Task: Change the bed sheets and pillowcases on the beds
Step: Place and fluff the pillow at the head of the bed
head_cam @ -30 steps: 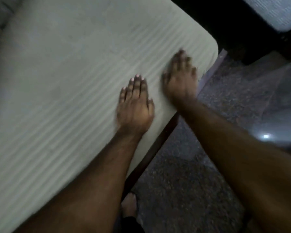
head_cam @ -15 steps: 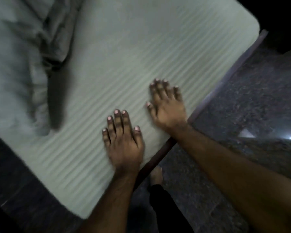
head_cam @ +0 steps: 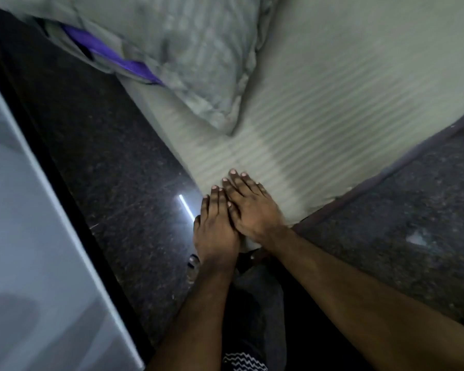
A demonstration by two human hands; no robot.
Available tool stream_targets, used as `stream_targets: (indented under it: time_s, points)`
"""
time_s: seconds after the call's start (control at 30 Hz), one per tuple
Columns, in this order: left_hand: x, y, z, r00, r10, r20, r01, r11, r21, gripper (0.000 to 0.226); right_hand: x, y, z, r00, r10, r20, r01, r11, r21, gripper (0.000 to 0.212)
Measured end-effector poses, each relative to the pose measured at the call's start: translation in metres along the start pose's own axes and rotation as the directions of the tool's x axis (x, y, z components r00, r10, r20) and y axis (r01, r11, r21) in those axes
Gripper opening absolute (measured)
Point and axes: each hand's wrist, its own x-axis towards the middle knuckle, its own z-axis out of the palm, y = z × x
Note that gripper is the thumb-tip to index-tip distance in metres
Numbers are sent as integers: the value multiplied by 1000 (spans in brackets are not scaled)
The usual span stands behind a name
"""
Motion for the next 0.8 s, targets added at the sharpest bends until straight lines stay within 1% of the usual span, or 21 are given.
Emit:
stream_targets:
  time_s: [0.03, 0.07, 0.13, 0.2, 0.23, 0.33, 0.43, 0.5, 0.57, 0.67, 0.8]
  points:
    - [5, -5, -16, 1000, 5, 24, -4, 1000, -23, 53, 3, -4, -5, 999, -6, 33, 4, 998, 59, 64]
    - [8, -9, -40, 1000, 24, 18, -23, 999, -49, 55, 6, -11, -18, 999, 12, 50, -18, 993, 116, 64]
    - [18, -11, -86, 996, 87, -29, -89, 990, -105, 64, 16, -24, -50, 995, 91, 28, -95, 973, 212, 59]
    - [28, -11, -145, 988, 139, -70, -147, 980, -135, 63, 21, -51, -100, 983, 172, -66, -147, 947, 284, 51]
    - [33, -10, -179, 982, 152, -112, -168, 974, -151, 62, 23, -70, -132, 968, 214, -134, -161, 931, 328, 48]
    - [45, -4, -274, 946, 163, -279, -229, 947, -224, 61, 32, -119, -222, 895, 331, -298, -175, 876, 450, 52]
    - [39, -3, -362, 904, 186, -386, -307, 910, -279, 57, 36, -164, -299, 869, 325, -374, -124, 873, 472, 56]
    - [33, -8, -407, 876, 159, -455, -323, 894, -310, 54, 37, -184, -335, 869, 282, -406, -86, 895, 438, 56]
    - [27, -16, -437, 859, 130, -495, -331, 879, -344, 55, 36, -201, -360, 870, 253, -423, -57, 904, 424, 57]
    - [26, -23, -459, 851, 125, -510, -369, 834, -412, 57, 36, -212, -380, 861, 259, -437, -44, 895, 443, 56]
    - [47, -22, -472, 871, 100, -481, -357, 802, -479, 53, 46, -205, -387, 844, 290, -450, -52, 881, 471, 57]
